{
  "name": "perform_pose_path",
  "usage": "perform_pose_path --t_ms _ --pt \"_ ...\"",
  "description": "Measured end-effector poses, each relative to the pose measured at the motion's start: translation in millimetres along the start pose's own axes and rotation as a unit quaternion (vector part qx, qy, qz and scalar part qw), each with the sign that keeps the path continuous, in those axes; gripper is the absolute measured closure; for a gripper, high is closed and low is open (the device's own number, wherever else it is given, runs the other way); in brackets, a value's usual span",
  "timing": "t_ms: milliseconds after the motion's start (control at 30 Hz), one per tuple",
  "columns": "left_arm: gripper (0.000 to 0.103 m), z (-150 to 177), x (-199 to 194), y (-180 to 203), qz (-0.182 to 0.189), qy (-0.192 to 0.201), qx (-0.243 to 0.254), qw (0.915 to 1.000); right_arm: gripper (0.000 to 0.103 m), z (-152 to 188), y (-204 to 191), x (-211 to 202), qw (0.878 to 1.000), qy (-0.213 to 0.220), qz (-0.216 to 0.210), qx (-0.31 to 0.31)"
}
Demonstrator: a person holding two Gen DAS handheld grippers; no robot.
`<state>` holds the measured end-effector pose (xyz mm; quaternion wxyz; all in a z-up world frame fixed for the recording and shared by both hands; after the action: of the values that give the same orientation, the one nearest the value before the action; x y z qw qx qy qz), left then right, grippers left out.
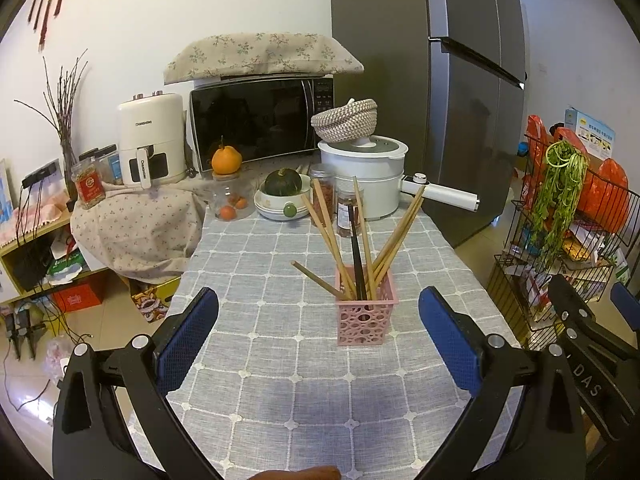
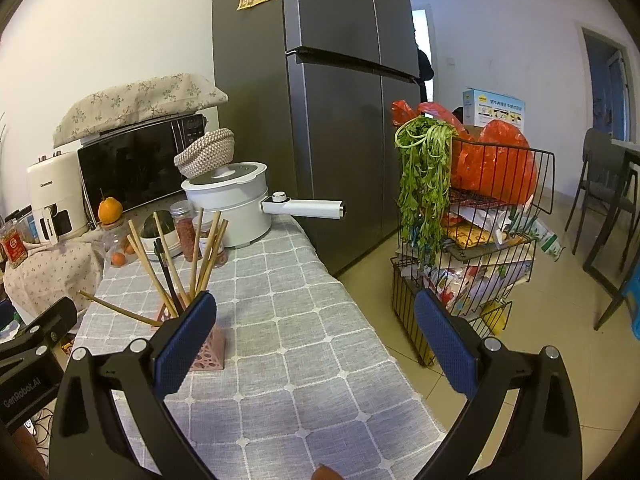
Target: Organize utensils
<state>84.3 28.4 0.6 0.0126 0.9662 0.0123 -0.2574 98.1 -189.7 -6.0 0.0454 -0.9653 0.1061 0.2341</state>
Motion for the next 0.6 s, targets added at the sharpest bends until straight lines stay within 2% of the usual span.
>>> perform_pose_path --t_ms 600 --pt "0.007 1.6 1.1 -0.3 -0.005 0.001 0.001 1.0000 0.006 2.6 -1.9 1.9 1.000 -0.008 -0.001 0.000"
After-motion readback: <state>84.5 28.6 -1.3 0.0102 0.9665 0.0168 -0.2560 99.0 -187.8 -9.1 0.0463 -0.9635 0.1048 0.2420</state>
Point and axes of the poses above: each gripper's, at about its wrist camera, not at the fingertips, and x roughly the way its jaws point, y to its right, z to its underside, the point moved 5 cm from there along x, roughly the way its jaws point, and after that the axes turned 7 degrees about z, right-handed, at the moved point
